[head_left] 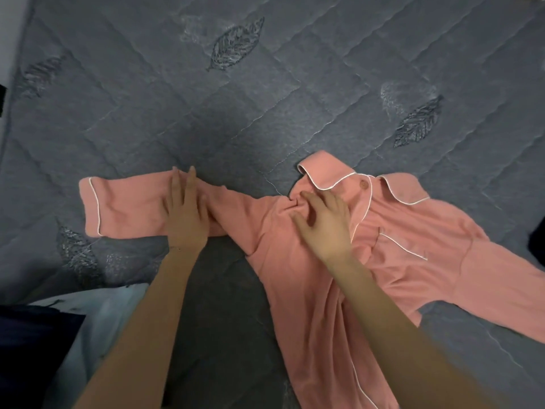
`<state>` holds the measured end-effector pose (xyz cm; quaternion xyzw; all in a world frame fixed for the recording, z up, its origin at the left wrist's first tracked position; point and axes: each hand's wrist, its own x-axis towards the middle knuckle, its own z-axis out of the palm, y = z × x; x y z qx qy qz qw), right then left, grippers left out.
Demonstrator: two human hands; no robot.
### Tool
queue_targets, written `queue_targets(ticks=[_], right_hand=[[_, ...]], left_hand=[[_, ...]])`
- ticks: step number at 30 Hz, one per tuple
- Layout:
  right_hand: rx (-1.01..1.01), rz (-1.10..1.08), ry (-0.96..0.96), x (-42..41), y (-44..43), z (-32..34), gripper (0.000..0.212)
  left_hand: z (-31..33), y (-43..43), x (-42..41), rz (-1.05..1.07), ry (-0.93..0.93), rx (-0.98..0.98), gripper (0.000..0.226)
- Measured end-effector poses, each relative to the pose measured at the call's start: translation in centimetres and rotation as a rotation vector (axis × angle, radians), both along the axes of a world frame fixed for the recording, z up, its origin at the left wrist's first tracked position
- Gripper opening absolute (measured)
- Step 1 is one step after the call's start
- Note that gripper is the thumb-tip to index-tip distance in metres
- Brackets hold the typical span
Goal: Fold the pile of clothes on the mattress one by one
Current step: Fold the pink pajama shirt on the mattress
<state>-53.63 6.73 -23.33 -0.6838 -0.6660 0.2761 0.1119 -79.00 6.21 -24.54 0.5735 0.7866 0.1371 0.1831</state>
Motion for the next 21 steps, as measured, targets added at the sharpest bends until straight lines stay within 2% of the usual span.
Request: queue_targets(ticks=[2, 4, 7, 10, 12, 16, 21], right_hand=[[0.105, -0.008, 0.097, -0.9, 0.2, 0.1, 0.042], [0.160, 0.074, 0.148, -1.8, 0.7, -0.1, 0.034], [0.170, 0.163, 0.114, -2.9, 1.7, -0.8, 0.039], [0.071, 0.168, 0.083, -4.0, 2.5, -1.2, 0.047], [-0.005, 0.147, 0.018, -4.7, 2.8, -1.1, 0.049], [-0.051, 0.147, -0.095, -6.3, 3.1, -0.8, 0.036], [-0.023, 0.150, -0.134, -7.5, 2.6, -1.2, 0.011]], left_hand=[[-0.1, -0.8, -1.8, 0.069, -0.039, 0.034, 0.058], [-0.5, -1.4, -3.7, 0.167, -0.064, -0.023, 0.061], [-1.0, -2.0, -6.0, 0.301, -0.033, -0.147, 0.069], [-1.2, -2.4, -7.1, 0.361, 0.003, -0.191, 0.074], [-1.4, -2.7, -7.4, 0.397, 0.019, -0.146, 0.080], [-1.7, -2.9, -8.7, 0.651, 0.034, 0.049, 0.081], [-2.3, -2.9, -9.5, 0.553, 0.094, 0.089, 0.060]])
